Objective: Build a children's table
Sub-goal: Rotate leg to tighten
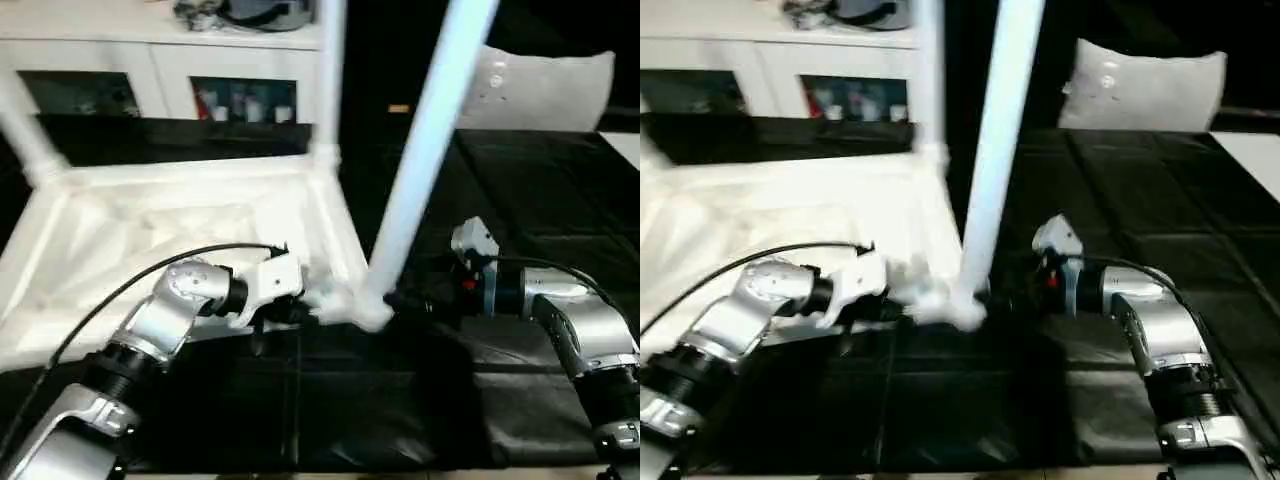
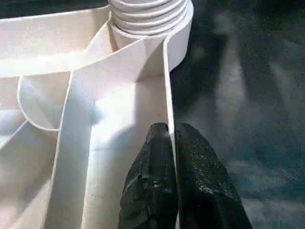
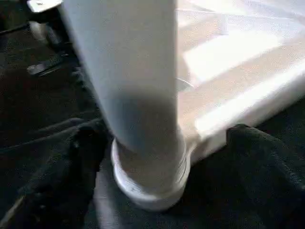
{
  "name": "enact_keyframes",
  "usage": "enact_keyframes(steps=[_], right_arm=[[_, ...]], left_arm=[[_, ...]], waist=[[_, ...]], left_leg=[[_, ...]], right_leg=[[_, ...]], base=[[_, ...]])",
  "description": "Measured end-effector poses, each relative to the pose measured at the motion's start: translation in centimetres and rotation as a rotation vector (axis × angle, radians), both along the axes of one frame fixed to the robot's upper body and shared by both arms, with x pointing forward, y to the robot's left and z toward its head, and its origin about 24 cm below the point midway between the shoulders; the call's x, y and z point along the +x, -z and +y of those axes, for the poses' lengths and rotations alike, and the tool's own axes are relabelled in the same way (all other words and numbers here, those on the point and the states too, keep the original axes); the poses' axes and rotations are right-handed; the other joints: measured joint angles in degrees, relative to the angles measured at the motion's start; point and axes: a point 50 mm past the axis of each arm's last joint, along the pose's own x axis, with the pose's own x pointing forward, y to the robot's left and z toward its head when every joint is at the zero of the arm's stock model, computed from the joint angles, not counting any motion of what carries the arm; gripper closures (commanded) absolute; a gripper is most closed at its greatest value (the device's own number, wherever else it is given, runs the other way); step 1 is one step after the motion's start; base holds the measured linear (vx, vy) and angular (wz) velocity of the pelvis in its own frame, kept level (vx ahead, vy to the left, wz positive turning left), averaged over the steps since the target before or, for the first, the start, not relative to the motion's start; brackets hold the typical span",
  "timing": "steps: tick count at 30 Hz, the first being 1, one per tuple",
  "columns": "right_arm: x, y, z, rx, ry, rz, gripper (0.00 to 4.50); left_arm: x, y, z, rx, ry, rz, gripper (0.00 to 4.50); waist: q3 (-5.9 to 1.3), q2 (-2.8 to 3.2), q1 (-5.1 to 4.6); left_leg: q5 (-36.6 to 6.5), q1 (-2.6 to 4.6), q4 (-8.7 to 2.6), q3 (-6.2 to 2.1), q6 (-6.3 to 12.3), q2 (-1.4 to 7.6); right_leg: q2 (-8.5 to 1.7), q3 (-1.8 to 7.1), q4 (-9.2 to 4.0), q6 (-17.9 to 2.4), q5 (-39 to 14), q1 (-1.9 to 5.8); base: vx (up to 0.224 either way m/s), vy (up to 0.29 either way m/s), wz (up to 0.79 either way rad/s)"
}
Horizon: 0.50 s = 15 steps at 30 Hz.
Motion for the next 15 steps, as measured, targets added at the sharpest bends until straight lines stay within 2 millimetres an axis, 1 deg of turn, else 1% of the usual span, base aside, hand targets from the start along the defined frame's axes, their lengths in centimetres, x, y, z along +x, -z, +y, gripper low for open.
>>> enact_keyframes(steps=[2,3,5,10,11,12,15], right_arm=[[-0.2,0.0,0.2,0.018,-0.046,0.015,0.65],[-0.3,0.0,0.3,0.021,-0.063,0.020,0.83],[-0.6,0.0,0.3,0.022,-0.112,0.039,0.89],[-1.0,0.3,0.7,0.025,-0.177,0.073,1.43],[-1.1,0.4,0.7,0.024,-0.185,0.080,1.43],[-1.2,0.4,0.8,0.023,-0.191,0.083,1.61],[-0.8,0.6,0.9,0.031,-0.194,0.097,1.67]], left_arm=[[-0.1,-0.1,-0.2,0.004,0.039,0.001,4.50],[-0.2,-0.1,-0.2,0.007,0.054,0.002,4.50],[-0.3,-0.1,-0.3,0.009,0.084,0.005,4.50],[-0.2,-0.2,-0.4,0.010,0.100,0.008,4.50],[-0.2,-0.2,-0.4,0.009,0.101,0.007,4.50],[-0.2,-0.2,-0.5,0.009,0.102,0.007,4.50],[-0.2,-0.2,-0.5,0.008,0.103,0.009,4.50]], waist=[[0.00,-0.11,0.38],[0.00,-0.20,0.49],[0.03,-0.36,0.68],[0.15,-0.61,0.76],[0.18,-0.64,0.80],[0.18,-0.65,0.80],[0.16,-0.77,0.76]], left_leg=[[0.0,0.03,0.07,0.00,0.00,0.00],[0.0,0.02,0.08,0.00,0.01,0.00],[0.0,0.02,0.09,0.01,0.01,0.01],[0.0,0.00,0.09,0.01,0.00,0.04],[0.0,0.00,0.09,0.01,0.00,0.04],[0.0,0.00,0.10,0.01,0.00,0.04],[0.0,0.00,0.11,0.01,0.00,0.04]], right_leg=[[-0.01,0.01,0.00,-0.2,0.1,0.00],[-0.01,0.01,0.00,-0.2,0.1,0.00],[-0.02,0.01,0.00,-0.2,0.1,0.01],[-0.02,0.00,0.04,-0.2,0.1,0.02],[-0.02,-0.01,0.04,-0.2,0.1,0.02],[-0.02,-0.01,0.03,-0.2,0.1,0.02],[-0.02,-0.01,0.04,-0.2,0.1,0.05]], base=[[0.000,0.000,0.00],[0.000,0.000,0.00],[0.000,0.000,0.00],[0.000,0.000,0.00],[0.000,0.000,0.00],[0.000,0.000,0.00],[0.000,0.000,0.00]])
